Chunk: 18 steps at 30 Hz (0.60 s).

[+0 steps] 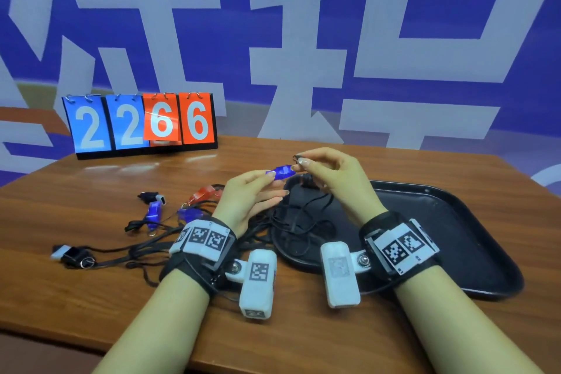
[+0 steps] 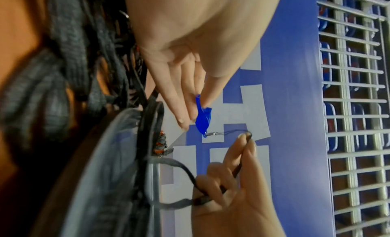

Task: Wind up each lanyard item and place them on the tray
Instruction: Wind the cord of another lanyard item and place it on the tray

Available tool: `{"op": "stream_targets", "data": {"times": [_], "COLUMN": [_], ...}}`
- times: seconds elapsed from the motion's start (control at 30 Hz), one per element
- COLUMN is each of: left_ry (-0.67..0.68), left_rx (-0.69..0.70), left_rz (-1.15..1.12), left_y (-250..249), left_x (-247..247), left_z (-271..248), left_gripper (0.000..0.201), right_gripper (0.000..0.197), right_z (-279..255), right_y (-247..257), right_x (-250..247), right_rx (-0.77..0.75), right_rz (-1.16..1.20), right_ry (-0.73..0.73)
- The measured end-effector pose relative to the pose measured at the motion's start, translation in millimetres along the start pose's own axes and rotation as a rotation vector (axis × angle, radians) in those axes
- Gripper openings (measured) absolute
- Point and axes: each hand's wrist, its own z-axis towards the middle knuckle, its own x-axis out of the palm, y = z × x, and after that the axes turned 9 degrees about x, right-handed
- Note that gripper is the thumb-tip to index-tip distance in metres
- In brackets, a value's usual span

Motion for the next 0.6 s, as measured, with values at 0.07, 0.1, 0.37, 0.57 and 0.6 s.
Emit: {"op": "stream_targets", "data": {"times": [0.07, 0.1, 0.37, 0.57, 0.6], "left_ry": [0.016, 0.02, 0.085, 0.055, 0.06], "left_rx": [0.005, 0.004, 0.014, 0.088, 0.091], "left_rz": [0.014, 0.007, -0.047, -0.082, -0.081], "left_y": [0, -1, 1, 3, 4], "left_x": [1, 1, 3, 1, 2], "left_z": [-2, -3, -12, -10, -11], "left_gripper": [0.023, 0.024, 0.026, 0.023, 0.024], "right_gripper": [0.016, 0.017, 0.013, 0.013, 0.016], "right_z": [-2, -2, -5, -4, -3], "right_y": [-1, -2, -12, -19, -19], "right_x": [3, 4, 12, 15, 15], "right_rx": [-0.018, -0.013, 0.022, 0.045, 0.071], "right_rz": [-0.045, -0.055, -0.04, -0.095, -0.086], "right_ry": [-0.017, -0.008, 0.029, -0.017, -0.026]}}
